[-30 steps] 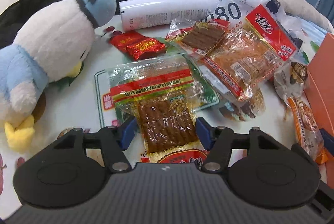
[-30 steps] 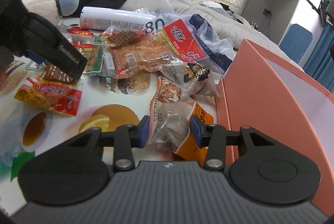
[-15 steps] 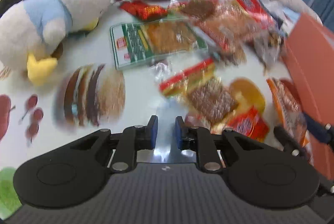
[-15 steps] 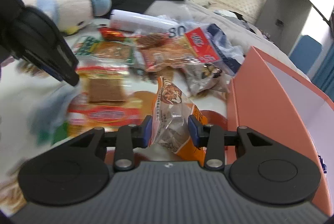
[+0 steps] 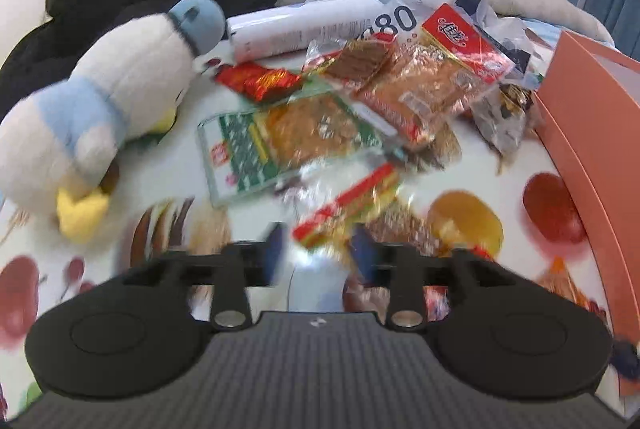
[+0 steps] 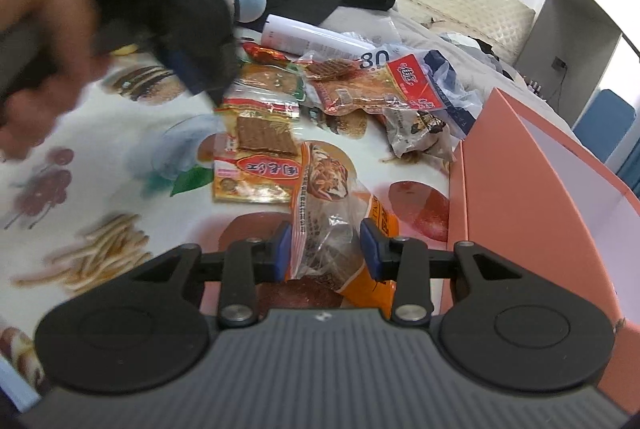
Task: Organize snacks
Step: 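Grasp the spicy strip pack with left tool while right tool grasps orange-labelled bag, then lift the spicy strip pack with left tool while right tool holds its bag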
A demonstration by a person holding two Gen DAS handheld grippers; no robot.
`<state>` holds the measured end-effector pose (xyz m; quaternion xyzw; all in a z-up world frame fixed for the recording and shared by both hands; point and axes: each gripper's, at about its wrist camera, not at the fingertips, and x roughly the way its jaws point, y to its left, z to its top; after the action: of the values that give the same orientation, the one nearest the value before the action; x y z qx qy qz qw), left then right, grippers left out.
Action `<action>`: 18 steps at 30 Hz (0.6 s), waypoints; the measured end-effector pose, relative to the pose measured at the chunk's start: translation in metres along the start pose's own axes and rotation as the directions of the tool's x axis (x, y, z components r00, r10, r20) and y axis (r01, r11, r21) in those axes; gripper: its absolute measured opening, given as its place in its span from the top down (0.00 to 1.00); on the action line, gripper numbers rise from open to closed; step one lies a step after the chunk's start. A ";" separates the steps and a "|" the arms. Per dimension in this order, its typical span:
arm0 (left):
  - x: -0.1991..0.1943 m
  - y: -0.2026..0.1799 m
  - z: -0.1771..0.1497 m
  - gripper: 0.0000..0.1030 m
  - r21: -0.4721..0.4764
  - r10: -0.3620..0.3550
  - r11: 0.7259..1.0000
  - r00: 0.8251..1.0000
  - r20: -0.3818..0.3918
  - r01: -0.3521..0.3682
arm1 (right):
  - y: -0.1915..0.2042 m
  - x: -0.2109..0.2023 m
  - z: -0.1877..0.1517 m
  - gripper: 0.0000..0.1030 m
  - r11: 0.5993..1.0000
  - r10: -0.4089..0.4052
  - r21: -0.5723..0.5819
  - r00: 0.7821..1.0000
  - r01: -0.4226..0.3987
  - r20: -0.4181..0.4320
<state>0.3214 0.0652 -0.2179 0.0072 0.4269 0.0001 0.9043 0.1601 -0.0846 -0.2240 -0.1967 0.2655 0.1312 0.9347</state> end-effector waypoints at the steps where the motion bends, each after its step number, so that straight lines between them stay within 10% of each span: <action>1: 0.004 -0.003 0.005 0.22 -0.002 -0.001 1.000 1.000 -0.003 0.001 | 0.000 -0.001 0.000 0.61 1.000 0.004 0.002 1.000 -0.004 0.003; 10: 0.060 -0.024 0.022 0.07 -0.034 0.017 0.999 0.991 -0.136 -0.021 | -0.006 -0.003 -0.005 0.62 1.000 0.024 -0.003 1.000 -0.024 0.008; 18: 0.052 -0.030 0.021 0.37 -0.021 0.008 1.000 0.990 -0.144 -0.011 | -0.009 -0.002 -0.007 0.61 0.999 0.051 -0.017 0.999 -0.051 0.014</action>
<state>0.3704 0.0356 -0.2457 -0.0007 0.4910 0.0096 0.8711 0.1580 -0.0960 -0.2255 -0.1967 0.2628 0.1586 0.9312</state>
